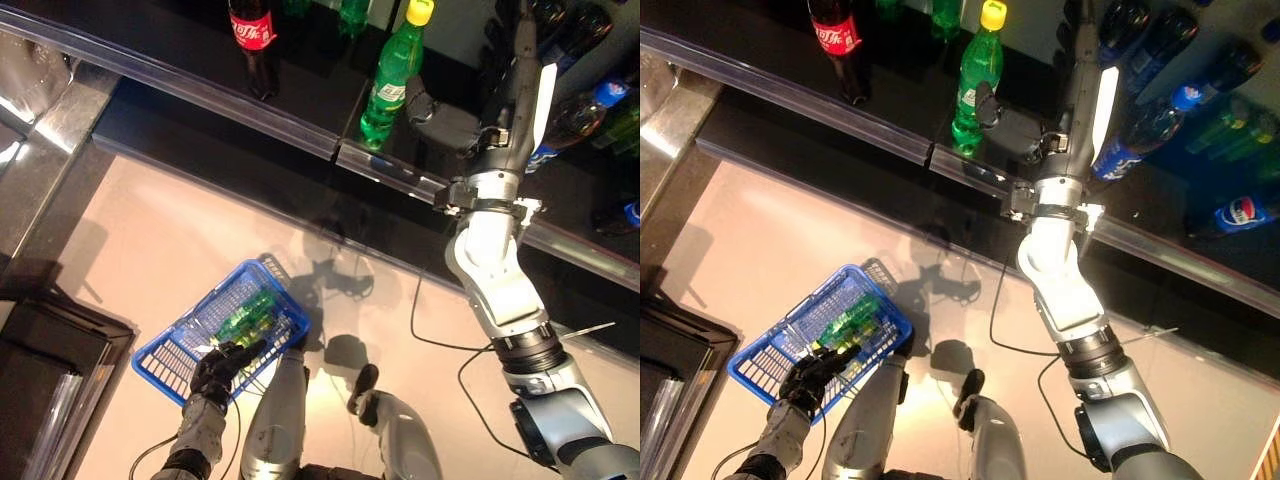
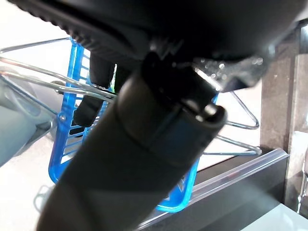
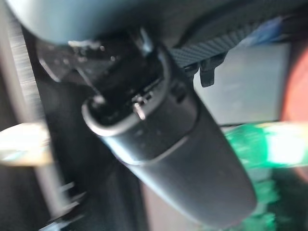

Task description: Pick up the drink and place into the basket.

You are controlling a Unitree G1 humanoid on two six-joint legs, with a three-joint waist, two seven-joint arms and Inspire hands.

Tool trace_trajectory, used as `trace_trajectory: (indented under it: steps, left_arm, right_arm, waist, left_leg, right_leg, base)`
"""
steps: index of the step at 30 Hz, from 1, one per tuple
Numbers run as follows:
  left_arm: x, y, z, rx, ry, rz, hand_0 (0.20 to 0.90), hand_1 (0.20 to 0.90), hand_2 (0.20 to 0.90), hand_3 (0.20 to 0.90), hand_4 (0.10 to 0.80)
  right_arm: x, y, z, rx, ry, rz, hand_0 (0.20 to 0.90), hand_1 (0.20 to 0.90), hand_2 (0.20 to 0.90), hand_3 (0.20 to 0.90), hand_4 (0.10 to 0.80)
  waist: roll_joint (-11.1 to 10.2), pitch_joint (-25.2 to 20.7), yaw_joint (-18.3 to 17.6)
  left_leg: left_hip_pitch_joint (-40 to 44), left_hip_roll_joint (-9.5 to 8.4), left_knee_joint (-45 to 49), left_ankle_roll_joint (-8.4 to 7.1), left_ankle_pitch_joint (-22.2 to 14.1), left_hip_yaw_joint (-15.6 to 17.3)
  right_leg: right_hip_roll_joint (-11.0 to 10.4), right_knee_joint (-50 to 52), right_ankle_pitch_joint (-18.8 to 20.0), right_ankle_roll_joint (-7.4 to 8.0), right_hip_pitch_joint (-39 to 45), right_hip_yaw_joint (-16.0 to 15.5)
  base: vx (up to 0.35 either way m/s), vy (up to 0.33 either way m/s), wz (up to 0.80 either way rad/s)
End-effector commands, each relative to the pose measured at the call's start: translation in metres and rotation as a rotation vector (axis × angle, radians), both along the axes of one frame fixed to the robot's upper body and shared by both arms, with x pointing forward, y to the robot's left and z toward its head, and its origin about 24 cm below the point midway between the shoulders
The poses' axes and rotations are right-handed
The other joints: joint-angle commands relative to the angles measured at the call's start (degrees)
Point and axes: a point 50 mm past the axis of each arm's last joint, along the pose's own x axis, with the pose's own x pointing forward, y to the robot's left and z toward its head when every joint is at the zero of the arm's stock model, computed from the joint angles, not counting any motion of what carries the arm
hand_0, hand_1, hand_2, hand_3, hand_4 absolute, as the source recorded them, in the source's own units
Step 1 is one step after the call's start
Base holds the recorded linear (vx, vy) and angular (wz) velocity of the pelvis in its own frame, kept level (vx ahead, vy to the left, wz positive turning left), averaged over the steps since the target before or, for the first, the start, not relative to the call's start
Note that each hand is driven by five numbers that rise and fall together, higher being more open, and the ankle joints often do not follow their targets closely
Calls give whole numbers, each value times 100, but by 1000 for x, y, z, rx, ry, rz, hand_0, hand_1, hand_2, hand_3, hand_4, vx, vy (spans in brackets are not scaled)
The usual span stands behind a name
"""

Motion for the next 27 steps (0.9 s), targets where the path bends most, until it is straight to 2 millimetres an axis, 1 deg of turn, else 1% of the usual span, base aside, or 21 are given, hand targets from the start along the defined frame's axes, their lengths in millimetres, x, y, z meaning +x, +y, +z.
trace_trajectory:
  steps: [1, 3, 4, 7, 9, 11, 19, 25, 27]
  left_arm:
    - [-19, -3, -3, 41, -35, -81, 300, 300, 300, 200, 100]
    - [-15, -5, -1, 39, -51, -84, 300, 300, 300, 200, 100]
    - [-11, -6, 2, 33, -68, -80, 300, 300, 300, 200, 100]
    - [-4, -10, 7, 24, -95, -70, 300, 300, 300, 200, 100]
    - [-2, -13, 9, 18, -110, -62, 300, 300, 300, 200, 100]
    - [0, -14, 11, 13, -121, -56, 300, 300, 300, 200, 100]
    - [9, -19, 17, -4, -152, -54, 300, 300, 300, 200, 100]
    - [12, -19, 20, -9, -166, -61, 300, 300, 300, 200, 100]
    - [11, -17, 21, -8, -164, -55, 300, 300, 300, 200, 100]
  right_arm:
    - [-17, -8, 60, 127, -285, -92, 900, 900, 900, 900, 800]
    - [-15, -9, 64, 166, -297, -136, 900, 900, 900, 900, 800]
    - [-15, -11, 70, 206, -317, -171, 900, 900, 900, 900, 800]
    - [-19, -12, 79, 256, -359, -212, 900, 900, 900, 900, 800]
    - [-21, -11, 85, 285, -377, -202, 900, 900, 900, 900, 800]
    - [-22, -10, 88, 275, -387, -201, 900, 900, 900, 900, 800]
    - [-19, -4, 110, 256, -390, -133, 900, 900, 900, 900, 800]
    - [-13, 1, 131, 260, -372, -37, 900, 900, 900, 900, 800]
    - [-11, 6, 137, 254, -344, 28, 900, 900, 900, 900, 800]
  waist:
    - [223, -82, 90]
    - [252, -82, 97]
    - [282, -82, 102]
    - [303, -82, 81]
    - [317, -82, 63]
    - [326, -82, 51]
    - [358, -82, 42]
    - [378, -82, 87]
    - [380, -82, 109]
  left_leg:
    - [-463, 49, 713, -145, -131, -255]
    - [-615, 30, 730, -121, -138, -260]
    - [-742, 12, 708, -97, -127, -265]
    - [-923, -5, 647, -65, -113, -248]
    - [-1022, -19, 600, -46, -97, -241]
    - [-1088, -29, 585, -33, -90, -236]
    - [-1390, -80, 602, 19, -100, -202]
    - [-1613, -123, 606, 72, -86, -158]
    - [-1690, -152, 607, 90, -78, -164]
  right_leg:
    - [-240, -144, 631, -162, 95, -177]
    - [-251, -108, 647, -147, -100, -175]
    - [-251, -95, 671, -131, -278, -162]
    - [-244, -105, 717, -99, -555, -131]
    - [-231, -92, 748, -77, -734, -93]
    - [-228, -68, 760, -70, -854, -62]
    - [-202, 104, 776, -72, -1367, 20]
    - [-217, 292, 786, -53, -1735, 28]
    - [-227, 373, 793, -40, -1861, 30]
  base:
    - [-36, 57, 6]
    - [-39, 50, 4]
    - [-48, 49, 2]
    - [-41, 43, -1]
    - [-8, 20, -1]
    - [-7, 37, -3]
    - [1, 29, -7]
    - [5, 44, -5]
    - [24, 58, 1]
